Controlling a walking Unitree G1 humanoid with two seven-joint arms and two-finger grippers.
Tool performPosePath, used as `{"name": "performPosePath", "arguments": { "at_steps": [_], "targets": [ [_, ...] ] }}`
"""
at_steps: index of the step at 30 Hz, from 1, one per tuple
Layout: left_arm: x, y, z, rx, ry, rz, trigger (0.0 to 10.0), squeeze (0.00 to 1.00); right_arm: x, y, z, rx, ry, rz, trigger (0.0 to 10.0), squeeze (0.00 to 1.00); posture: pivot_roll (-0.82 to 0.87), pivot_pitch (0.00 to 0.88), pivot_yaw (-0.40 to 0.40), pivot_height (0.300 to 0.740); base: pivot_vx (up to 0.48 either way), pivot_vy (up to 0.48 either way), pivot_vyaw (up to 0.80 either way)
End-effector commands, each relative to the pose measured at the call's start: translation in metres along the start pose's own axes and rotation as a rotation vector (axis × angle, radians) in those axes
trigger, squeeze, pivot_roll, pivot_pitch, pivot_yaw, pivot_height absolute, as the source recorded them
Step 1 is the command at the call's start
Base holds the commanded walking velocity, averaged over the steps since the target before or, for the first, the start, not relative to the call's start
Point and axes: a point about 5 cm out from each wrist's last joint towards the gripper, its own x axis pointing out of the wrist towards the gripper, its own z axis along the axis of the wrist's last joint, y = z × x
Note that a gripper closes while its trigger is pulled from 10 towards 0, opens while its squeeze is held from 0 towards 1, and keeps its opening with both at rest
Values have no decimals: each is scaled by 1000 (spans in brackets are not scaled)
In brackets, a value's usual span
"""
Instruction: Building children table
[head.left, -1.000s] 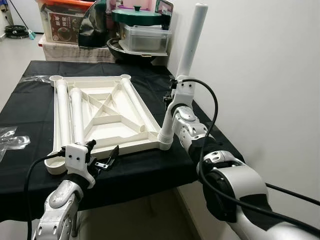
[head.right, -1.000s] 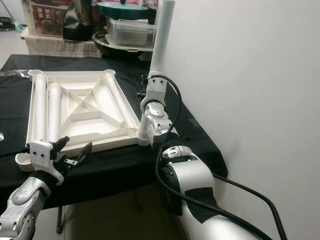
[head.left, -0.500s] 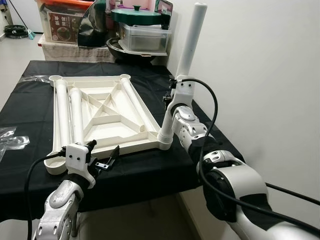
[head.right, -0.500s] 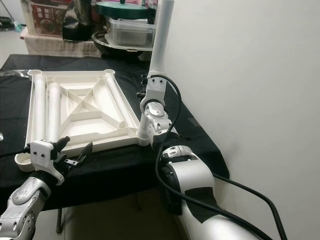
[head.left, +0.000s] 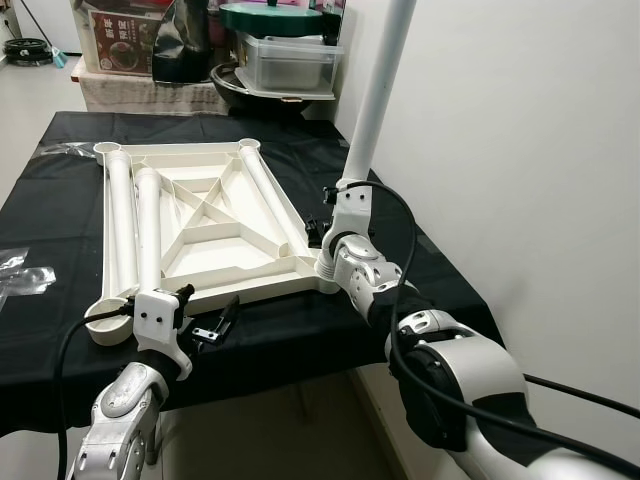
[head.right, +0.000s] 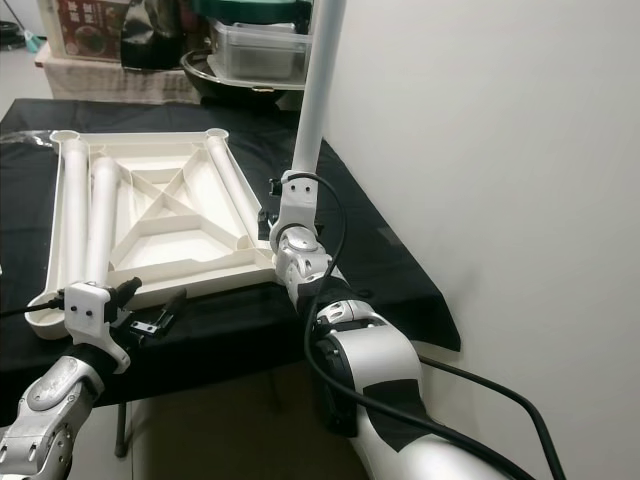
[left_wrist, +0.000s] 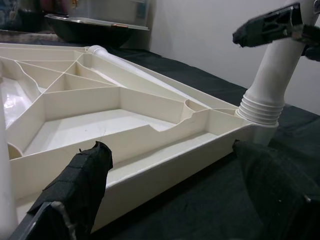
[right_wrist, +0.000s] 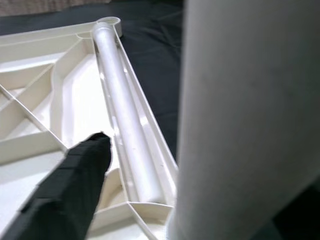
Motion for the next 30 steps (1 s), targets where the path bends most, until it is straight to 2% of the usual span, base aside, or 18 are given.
{"name": "performPosePath", "arguments": {
  "at_steps": [1, 7, 13, 20, 30],
  "targets": [
    [2, -3, -2, 10, 9, -14, 10000, 0, 0, 5, 11, 11, -44, 28, 10000, 1000, 123, 0, -182, 740, 0, 0, 0],
    [2, -3, -3, 9, 14, -22, 10000, 0, 0, 2, 28, 28, -103, 46, 10000, 1000, 105, 0, -166, 740, 0, 0, 0],
    [3, -3, -3, 9, 15, -25, 10000, 0, 1, -5, 31, 22, -113, 35, 10000, 1000, 103, 0, -164, 740, 0, 0, 0],
    [4, -3, -3, 12, 20, -33, 10000, 0, 2, -39, 34, 9, -133, -10, 10000, 1000, 92, 0, -152, 740, 0, 0, 0],
    [5, -5, -4, 14, 24, -46, 10000, 0, 2, -49, 34, 19, -151, -12, 10000, 1000, 78, 0, -137, 740, 0, 0, 0]
  ]
}}
